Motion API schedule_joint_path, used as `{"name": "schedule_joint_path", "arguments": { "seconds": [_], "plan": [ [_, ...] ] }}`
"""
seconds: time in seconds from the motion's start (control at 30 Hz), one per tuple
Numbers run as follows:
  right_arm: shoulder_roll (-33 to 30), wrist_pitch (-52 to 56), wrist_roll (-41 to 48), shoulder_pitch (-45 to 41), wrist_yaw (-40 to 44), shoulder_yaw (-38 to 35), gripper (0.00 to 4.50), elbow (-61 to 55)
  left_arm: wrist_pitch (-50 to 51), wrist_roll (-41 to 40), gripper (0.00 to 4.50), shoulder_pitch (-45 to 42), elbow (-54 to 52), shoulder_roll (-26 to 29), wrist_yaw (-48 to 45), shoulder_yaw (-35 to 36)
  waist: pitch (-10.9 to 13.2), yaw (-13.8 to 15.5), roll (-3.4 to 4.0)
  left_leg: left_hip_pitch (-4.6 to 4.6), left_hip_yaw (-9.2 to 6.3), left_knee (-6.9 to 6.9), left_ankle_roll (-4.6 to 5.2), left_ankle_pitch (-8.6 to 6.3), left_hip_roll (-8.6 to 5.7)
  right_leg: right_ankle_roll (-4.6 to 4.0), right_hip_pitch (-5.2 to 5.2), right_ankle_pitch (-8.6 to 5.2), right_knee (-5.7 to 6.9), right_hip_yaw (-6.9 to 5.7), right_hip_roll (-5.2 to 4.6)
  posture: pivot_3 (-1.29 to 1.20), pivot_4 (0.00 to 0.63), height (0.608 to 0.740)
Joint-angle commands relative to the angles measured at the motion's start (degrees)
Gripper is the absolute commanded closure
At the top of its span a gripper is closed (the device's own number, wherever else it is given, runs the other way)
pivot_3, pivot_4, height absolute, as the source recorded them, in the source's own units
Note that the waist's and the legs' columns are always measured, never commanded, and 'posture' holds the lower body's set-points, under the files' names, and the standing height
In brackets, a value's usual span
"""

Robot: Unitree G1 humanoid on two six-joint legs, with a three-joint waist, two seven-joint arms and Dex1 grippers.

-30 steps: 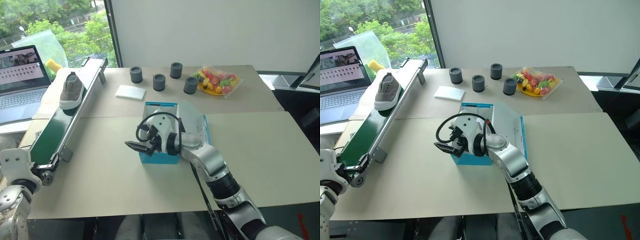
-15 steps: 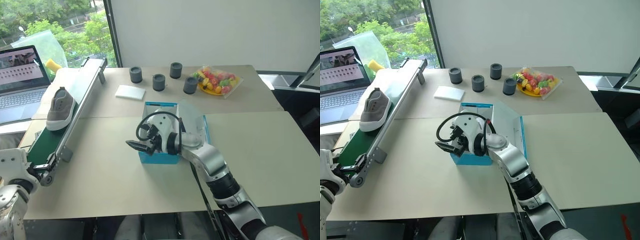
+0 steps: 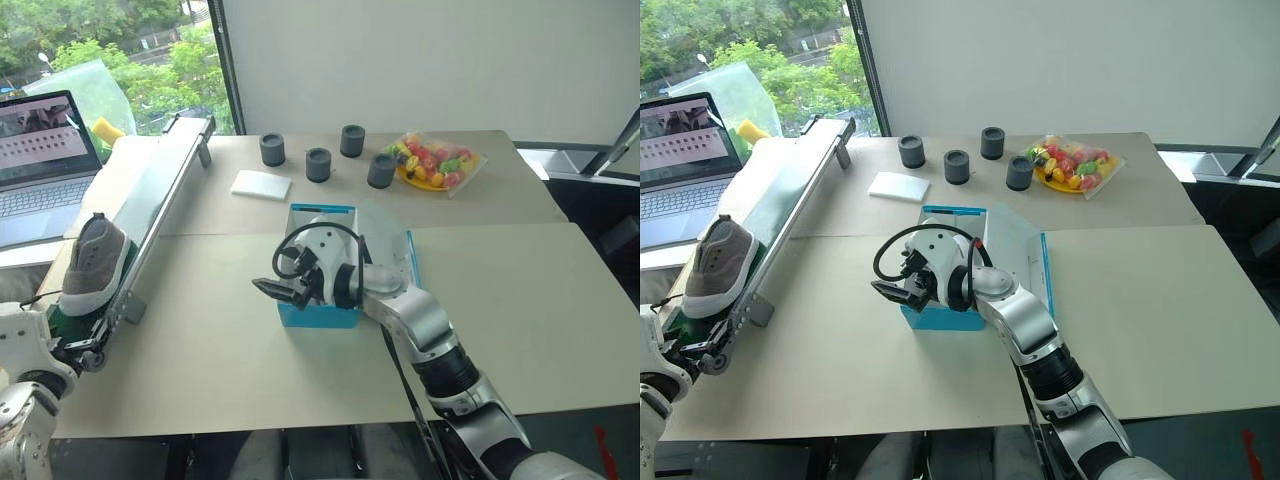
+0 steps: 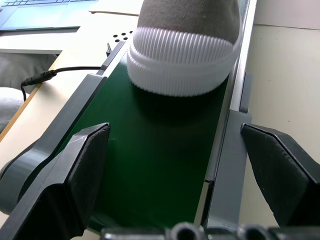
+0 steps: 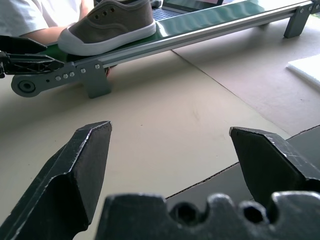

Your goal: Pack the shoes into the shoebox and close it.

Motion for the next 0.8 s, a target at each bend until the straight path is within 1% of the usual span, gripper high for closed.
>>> {"name": "schedule_joint_path", "arguments": {
  "seconds": [0.03,0.33,0.37,0.4,0.43,0.53,0.6,0.8],
  "plan": [
    [0.6,0.0,0.5,-0.9,-0.2,-1.1,0.06,-2.3,-1.2,-0.2,0.00,0.2,0.6,0.4,0.4,1.5,0.0,0.0,0.00,0.00,0.00,0.00,0.00,0.00,0.00,0.00,0.00,0.00,0.00,0.00,0.00,0.00,0.150,0.736],
    [0.8,0.1,0.5,-0.8,-0.6,-1.3,0.06,-2.3,-2.2,-0.3,0.00,-0.3,1.1,0.1,1.6,1.3,0.0,0.0,0.00,0.01,0.00,0.00,0.00,0.00,0.01,0.00,0.01,0.00,0.00,0.00,0.00,0.00,0.150,0.736],
    [0.8,0.1,0.5,-0.8,-0.7,-1.3,0.00,-2.3,-2.4,-0.3,0.54,-0.5,1.1,0.1,1.7,1.2,0.0,0.0,0.00,0.01,0.00,0.00,0.00,0.00,0.01,0.00,0.00,0.00,0.00,0.00,0.00,0.00,0.150,0.736],
    [0.8,0.1,0.5,-0.8,-0.8,-1.3,0.00,-2.3,-2.7,-0.2,0.74,-0.6,1.1,0.1,1.8,1.1,0.0,0.0,0.00,0.01,0.00,0.00,0.00,0.00,0.00,0.00,0.00,0.00,0.00,0.00,0.00,0.00,0.150,0.736],
    [0.8,0.1,0.5,-0.8,-0.8,-1.3,0.00,-2.2,-2.9,-0.1,1.08,-0.8,1.2,0.0,2.0,1.0,0.0,0.0,0.00,0.00,0.00,0.00,0.00,0.00,0.01,0.00,0.00,0.00,0.00,0.00,0.00,0.00,0.150,0.736],
    [0.8,0.1,0.4,-0.8,-0.9,-1.4,0.00,-2.1,-3.2,0.1,1.74,-0.9,1.5,0.0,2.2,0.7,0.0,0.0,-0.01,0.00,0.00,0.00,0.00,0.00,0.01,0.00,0.00,0.00,0.00,0.00,0.00,0.00,0.150,0.736],
    [0.8,0.1,0.4,-0.8,-0.9,-1.4,0.00,-2.0,-3.4,0.4,1.95,-0.8,1.7,0.0,2.3,0.3,0.0,0.1,-0.01,0.01,0.00,0.00,0.00,0.00,0.01,0.00,0.00,0.00,0.00,0.00,0.00,0.00,0.150,0.736],
    [0.8,0.0,0.4,-1.0,-0.9,-1.5,0.00,-1.8,-3.5,0.4,1.95,-1.0,1.7,-0.2,3.0,0.0,0.0,0.1,-0.03,0.01,-0.01,0.00,0.00,0.00,0.00,0.00,0.01,0.00,0.00,-0.01,0.00,0.00,0.150,0.736]
  ]
}}
